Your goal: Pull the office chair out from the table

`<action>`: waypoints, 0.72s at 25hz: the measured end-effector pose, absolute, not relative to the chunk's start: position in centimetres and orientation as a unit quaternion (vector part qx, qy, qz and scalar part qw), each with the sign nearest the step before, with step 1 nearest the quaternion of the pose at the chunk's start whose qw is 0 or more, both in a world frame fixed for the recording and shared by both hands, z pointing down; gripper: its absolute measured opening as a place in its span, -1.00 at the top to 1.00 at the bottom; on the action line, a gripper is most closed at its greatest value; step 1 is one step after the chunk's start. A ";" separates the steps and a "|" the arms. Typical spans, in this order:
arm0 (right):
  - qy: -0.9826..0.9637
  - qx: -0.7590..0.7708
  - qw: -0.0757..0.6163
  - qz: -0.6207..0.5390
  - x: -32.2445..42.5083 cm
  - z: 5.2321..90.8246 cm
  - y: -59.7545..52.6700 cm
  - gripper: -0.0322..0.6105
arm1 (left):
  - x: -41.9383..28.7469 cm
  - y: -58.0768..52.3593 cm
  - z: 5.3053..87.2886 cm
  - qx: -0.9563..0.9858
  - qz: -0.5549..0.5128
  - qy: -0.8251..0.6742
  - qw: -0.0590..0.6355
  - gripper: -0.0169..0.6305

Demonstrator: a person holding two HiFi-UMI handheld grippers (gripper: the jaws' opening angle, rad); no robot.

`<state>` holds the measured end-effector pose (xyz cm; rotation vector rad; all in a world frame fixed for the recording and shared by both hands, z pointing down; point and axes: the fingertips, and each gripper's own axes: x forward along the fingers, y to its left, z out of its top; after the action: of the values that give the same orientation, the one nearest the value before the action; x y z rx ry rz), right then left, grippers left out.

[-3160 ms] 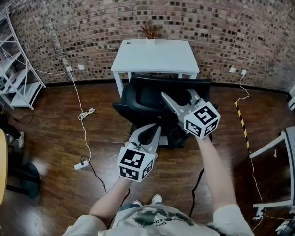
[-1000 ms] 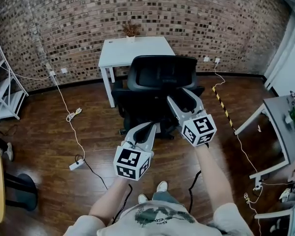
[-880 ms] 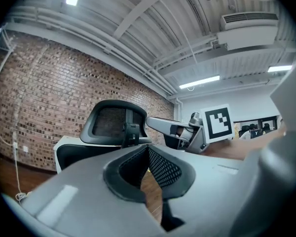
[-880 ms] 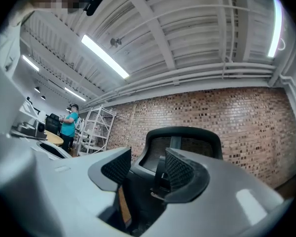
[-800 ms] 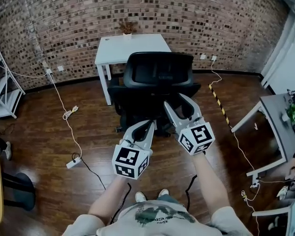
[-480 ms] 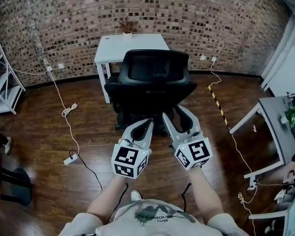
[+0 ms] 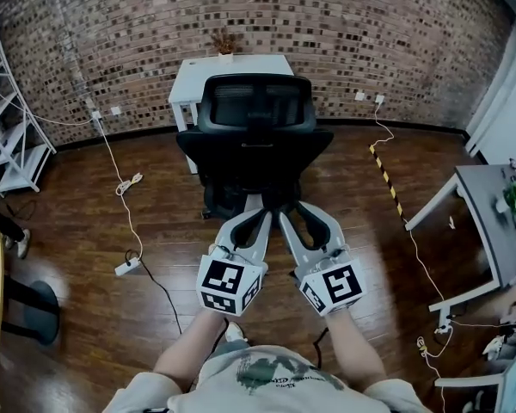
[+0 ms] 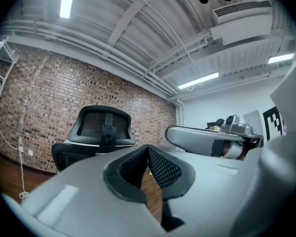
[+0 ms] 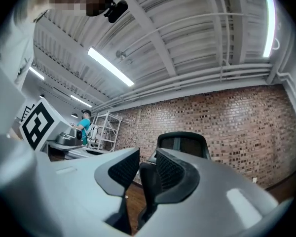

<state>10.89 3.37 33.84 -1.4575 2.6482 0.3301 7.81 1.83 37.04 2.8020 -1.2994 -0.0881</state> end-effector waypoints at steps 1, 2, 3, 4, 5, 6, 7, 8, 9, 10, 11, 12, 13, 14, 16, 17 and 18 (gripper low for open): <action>0.870 -0.478 0.051 0.106 11.2 33.9 3.8 0.62 | 8.1 2.3 36.9 0.906 -0.030 -0.422 0.022 0.90; 0.871 -0.477 0.052 0.104 11.4 34.0 4.3 0.71 | 8.3 2.8 36.8 0.905 -0.033 -0.423 0.020 0.90; 0.872 -0.475 0.054 0.103 11.6 34.0 4.8 0.80 | 8.5 3.3 36.6 0.905 -0.037 -0.424 0.018 0.90; 0.873 -0.473 0.056 0.104 11.8 34.0 5.4 0.88 | 8.8 4.0 36.5 0.904 -0.040 -0.425 0.017 0.90; 0.875 -0.470 0.057 0.104 12.0 34.0 6.0 0.89 | 9.0 4.6 36.5 0.903 -0.042 -0.427 0.015 0.90; 0.877 -0.466 0.056 0.103 12.2 34.2 6.6 0.89 | 9.3 5.3 36.6 0.901 -0.043 -0.431 0.012 0.90; 0.879 -0.463 0.055 0.101 12.4 34.5 7.1 0.89 | 9.6 5.8 36.6 0.900 -0.043 -0.434 0.010 0.90; 0.880 -0.461 0.052 0.099 12.6 34.8 7.4 0.89 | 9.8 6.3 36.7 0.898 -0.042 -0.437 0.009 0.90; 0.882 -0.458 0.050 0.095 12.7 35.1 7.7 0.89 | 10.0 6.6 36.8 0.897 -0.041 -0.439 0.008 0.90; 0.884 -0.456 0.048 0.092 12.8 35.3 8.0 0.90 | 10.1 7.0 36.8 0.897 -0.039 -0.441 0.008 0.91; 0.885 -0.454 0.047 0.089 12.8 35.4 8.3 0.90 | 10.2 7.3 36.8 0.896 -0.038 -0.443 0.007 0.91; 0.886 -0.452 0.047 0.086 12.8 35.5 8.6 0.90 | 10.2 7.6 36.7 0.894 -0.037 -0.446 0.006 0.91; 0.888 -0.450 0.047 0.084 12.9 35.5 8.8 0.90 | 10.1 7.9 36.7 0.893 -0.035 -0.449 0.005 0.91; 0.889 -0.449 0.047 0.081 12.9 35.6 9.0 0.90 | 10.1 8.1 36.7 0.892 -0.033 -0.452 0.005 0.91; 0.890 -0.447 0.047 0.077 12.9 35.8 9.3 0.90 | 10.1 8.6 37.0 0.890 -0.031 -0.455 0.005 0.91; 0.891 -0.446 0.047 0.076 13.0 36.0 9.5 0.89 | 10.3 8.8 37.1 0.890 -0.030 -0.455 0.005 0.90; 0.891 -0.445 0.046 0.075 13.1 36.2 9.6 0.90 | 10.5 8.9 37.3 0.890 -0.030 -0.456 0.005 0.91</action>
<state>13.14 9.64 36.21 -1.3586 2.7198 0.2300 10.45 8.93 37.31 2.7862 -1.4276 -0.0932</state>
